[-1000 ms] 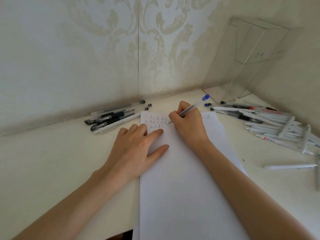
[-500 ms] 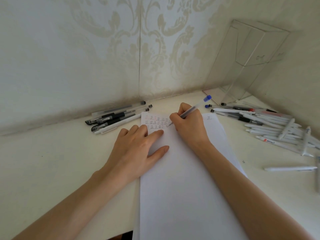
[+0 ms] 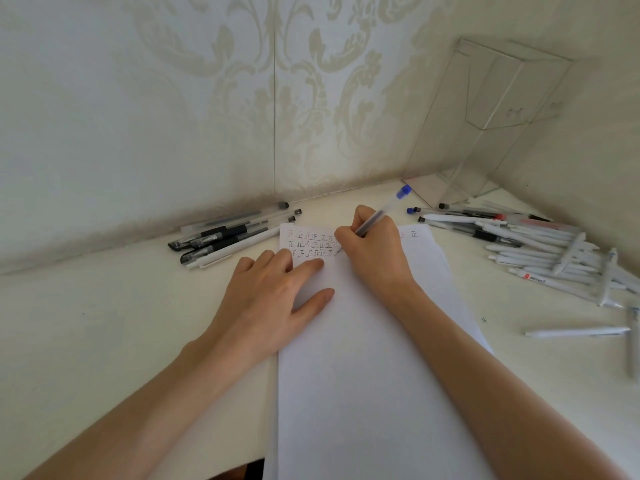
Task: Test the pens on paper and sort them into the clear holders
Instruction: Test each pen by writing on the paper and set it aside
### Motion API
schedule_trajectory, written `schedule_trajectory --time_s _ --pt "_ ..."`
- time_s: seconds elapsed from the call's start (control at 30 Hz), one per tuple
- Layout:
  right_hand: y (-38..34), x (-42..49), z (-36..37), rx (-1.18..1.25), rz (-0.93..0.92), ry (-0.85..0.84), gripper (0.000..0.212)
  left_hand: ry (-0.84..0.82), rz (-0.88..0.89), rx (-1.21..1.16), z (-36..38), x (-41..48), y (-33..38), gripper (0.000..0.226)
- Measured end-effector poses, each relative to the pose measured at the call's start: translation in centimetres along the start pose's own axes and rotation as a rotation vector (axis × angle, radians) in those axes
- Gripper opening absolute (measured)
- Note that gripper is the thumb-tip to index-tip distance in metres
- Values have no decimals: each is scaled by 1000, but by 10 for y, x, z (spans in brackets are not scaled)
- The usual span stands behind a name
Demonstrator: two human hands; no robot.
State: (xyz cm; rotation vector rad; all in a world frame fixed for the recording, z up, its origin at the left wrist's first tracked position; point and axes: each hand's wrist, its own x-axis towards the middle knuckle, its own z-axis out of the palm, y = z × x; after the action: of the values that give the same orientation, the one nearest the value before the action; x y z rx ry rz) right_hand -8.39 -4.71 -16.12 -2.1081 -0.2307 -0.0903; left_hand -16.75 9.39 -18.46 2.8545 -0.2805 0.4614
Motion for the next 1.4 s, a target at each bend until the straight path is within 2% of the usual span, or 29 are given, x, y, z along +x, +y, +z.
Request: schedule_trajectory --time_s 0.17,0.23,0.3,0.4,0.53,0.67,0.87,1.13,1.27,1.4 --pt "2 -1 -3 61 9 32 29 -2 -45 -119 -7 -1 3 48" --pt "1 -1 -4 130 27 52 23 -2 -102 -250 -9 -1 3 35" --pt "1 -1 -5 197 33 60 26 3 -141 -365 -10 -1 3 23" --pt "1 -1 -6 290 33 52 35 54 -168 -459 -8 -1 0 17" --pt "3 0 -5 225 57 31 30 119 -156 -483 -8 0 -2 14" --pt "-1 -2 -5 176 61 -7 19 177 -155 -506 -11 0 -3 20" --pt "-1 -4 -4 136 26 -51 23 217 -129 -464 -11 1 -5 19" --pt "3 -1 -1 101 -8 -42 25 192 -114 -432 -12 0 -6 32" --pt "2 -3 -2 129 -3 -57 20 192 -94 -395 -16 0 -3 37" --pt "3 0 -6 312 1 38 30 186 -116 -459 -15 1 -4 27"
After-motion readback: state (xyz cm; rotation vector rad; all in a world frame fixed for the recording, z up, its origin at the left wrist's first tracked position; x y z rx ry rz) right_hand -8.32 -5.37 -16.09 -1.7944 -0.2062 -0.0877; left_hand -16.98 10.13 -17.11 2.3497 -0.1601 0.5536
